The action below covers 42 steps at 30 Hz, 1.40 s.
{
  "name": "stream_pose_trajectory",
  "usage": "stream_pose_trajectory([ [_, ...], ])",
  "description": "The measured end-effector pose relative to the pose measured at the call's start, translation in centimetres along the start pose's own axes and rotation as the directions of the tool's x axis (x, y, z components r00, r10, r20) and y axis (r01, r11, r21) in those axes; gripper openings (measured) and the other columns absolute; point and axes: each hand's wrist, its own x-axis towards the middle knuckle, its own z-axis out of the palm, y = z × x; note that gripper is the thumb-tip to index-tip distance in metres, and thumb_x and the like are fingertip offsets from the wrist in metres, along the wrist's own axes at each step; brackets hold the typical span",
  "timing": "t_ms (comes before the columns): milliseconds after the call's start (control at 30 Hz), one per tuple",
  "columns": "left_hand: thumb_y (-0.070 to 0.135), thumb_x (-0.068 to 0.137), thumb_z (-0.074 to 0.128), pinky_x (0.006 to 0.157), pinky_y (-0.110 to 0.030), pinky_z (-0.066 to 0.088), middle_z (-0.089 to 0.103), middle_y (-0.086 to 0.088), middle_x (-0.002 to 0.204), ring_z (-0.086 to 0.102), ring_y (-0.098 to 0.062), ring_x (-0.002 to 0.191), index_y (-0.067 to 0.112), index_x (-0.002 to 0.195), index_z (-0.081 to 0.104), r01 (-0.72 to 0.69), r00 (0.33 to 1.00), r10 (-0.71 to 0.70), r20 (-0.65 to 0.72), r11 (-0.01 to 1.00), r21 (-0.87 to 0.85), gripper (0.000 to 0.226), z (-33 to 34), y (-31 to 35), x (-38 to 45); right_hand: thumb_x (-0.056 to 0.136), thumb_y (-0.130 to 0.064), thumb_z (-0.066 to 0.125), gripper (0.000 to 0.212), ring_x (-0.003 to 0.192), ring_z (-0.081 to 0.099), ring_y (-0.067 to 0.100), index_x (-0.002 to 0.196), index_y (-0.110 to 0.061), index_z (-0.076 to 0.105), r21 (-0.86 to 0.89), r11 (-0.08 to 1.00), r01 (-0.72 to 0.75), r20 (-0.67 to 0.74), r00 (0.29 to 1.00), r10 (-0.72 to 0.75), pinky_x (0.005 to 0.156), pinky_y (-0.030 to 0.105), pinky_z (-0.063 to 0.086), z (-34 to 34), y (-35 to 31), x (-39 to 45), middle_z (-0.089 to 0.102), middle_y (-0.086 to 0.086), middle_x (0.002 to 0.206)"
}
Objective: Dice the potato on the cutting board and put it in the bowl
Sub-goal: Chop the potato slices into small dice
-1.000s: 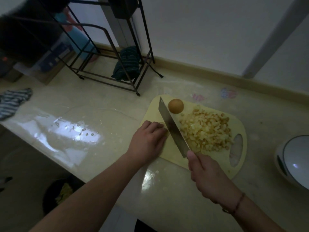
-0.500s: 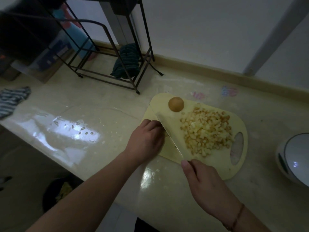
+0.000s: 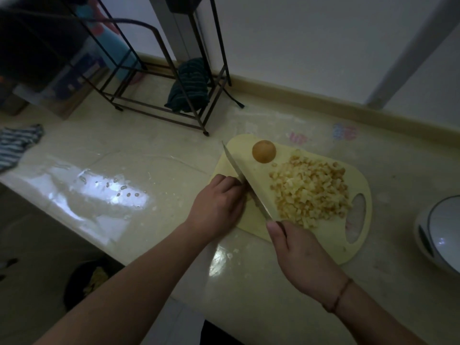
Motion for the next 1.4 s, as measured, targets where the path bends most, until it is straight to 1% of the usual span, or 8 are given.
stream_pose_trajectory([
  [100,0.021,0.093,0.061,0.072,-0.039,0.054,0.066,-0.007,0.1,0.059,-0.026,0.091,0.007,0.106,0.074,-0.009,1.0,0.009,0.006,1.0,0.0,0.024,-0.1,-0.3,-0.1,0.097,-0.044,0.032,0.044,0.057,0.05,0.003,0.063,-0.02,0.047,0.073,0.997,-0.018,0.022,1.0,0.017,0.054,0.018,0.034,-1.1,0.2,-0.1,0.048,-0.005,0.055],
  [233,0.019,0.094,0.062,0.074,-0.039,0.053,0.067,-0.008,0.1,0.058,-0.026,0.091,0.006,0.106,0.074,-0.025,1.0,0.025,0.002,1.0,-0.013,0.022,0.0,-0.3,-0.2,0.092,-0.053,0.028,0.048,0.044,0.042,0.004,0.065,-0.017,0.045,0.184,0.977,-0.107,0.067,0.993,0.096,0.049,0.021,0.029,-1.4,0.3,0.1,0.043,-0.005,0.052],
  [400,0.017,0.094,0.063,0.079,-0.04,0.053,0.066,-0.009,0.104,0.058,-0.028,0.094,0.005,0.109,0.073,-0.023,1.0,0.023,-0.004,1.0,-0.017,0.022,0.2,-0.2,-0.6,0.094,-0.053,0.029,0.05,0.042,0.043,0.003,0.067,-0.014,0.047,0.181,0.975,-0.13,0.067,0.991,0.119,0.049,0.023,0.031,-1.1,-0.1,0.4,0.046,-0.003,0.054],
  [633,0.025,0.095,0.058,0.076,-0.039,0.055,0.066,-0.007,0.103,0.059,-0.025,0.095,0.007,0.107,0.074,-0.008,1.0,0.009,0.03,1.0,-0.025,0.027,-0.5,-0.2,-0.4,0.092,-0.058,0.029,0.051,0.04,0.046,-0.002,0.066,-0.019,0.049,0.21,0.956,-0.204,0.063,0.979,0.195,0.045,0.013,0.025,-1.4,0.9,0.3,0.048,-0.009,0.047],
  [867,0.027,0.093,0.055,0.075,-0.037,0.055,0.065,-0.009,0.103,0.059,-0.027,0.094,0.007,0.106,0.074,-0.001,0.998,0.005,0.065,0.998,-0.055,0.031,-1.0,-0.1,0.0,0.087,-0.059,0.029,0.056,0.048,0.046,0.005,0.065,-0.012,0.05,0.155,0.984,-0.088,0.029,0.996,0.085,0.049,0.023,0.033,-1.4,0.0,-0.6,0.048,-0.003,0.053],
  [1033,0.029,0.09,0.057,0.075,-0.04,0.057,0.066,-0.012,0.105,0.063,-0.03,0.094,0.003,0.098,0.073,0.051,0.998,-0.048,0.04,0.997,-0.066,0.031,-1.1,0.0,-0.1,0.086,-0.059,0.029,0.052,0.058,0.053,0.009,0.062,-0.018,0.05,0.125,0.992,0.018,-0.028,1.0,-0.014,0.057,0.02,0.037,-1.1,-0.4,-1.1,0.051,-0.002,0.053],
  [1200,0.02,0.089,0.062,0.074,-0.039,0.055,0.068,-0.01,0.097,0.062,-0.029,0.092,0.004,0.093,0.075,0.029,1.0,-0.029,-0.004,0.998,-0.055,0.021,-0.7,0.4,-0.4,0.091,-0.051,0.035,0.041,0.063,0.053,-0.001,0.06,-0.025,0.043,0.072,0.997,0.025,-0.025,0.999,-0.023,0.057,0.011,0.035,-0.4,-0.1,-1.0,0.047,-0.007,0.053],
  [1400,0.019,0.089,0.064,0.08,-0.039,0.053,0.067,-0.011,0.102,0.061,-0.029,0.095,0.003,0.1,0.075,0.059,0.998,-0.059,0.007,0.997,-0.058,0.022,-0.2,0.0,-0.4,0.086,-0.062,0.028,0.048,0.061,0.054,0.007,0.062,-0.024,0.044,0.054,0.998,0.022,-0.018,1.0,-0.021,0.057,0.018,0.039,-0.4,0.3,-2.2,0.05,-0.001,0.052],
])
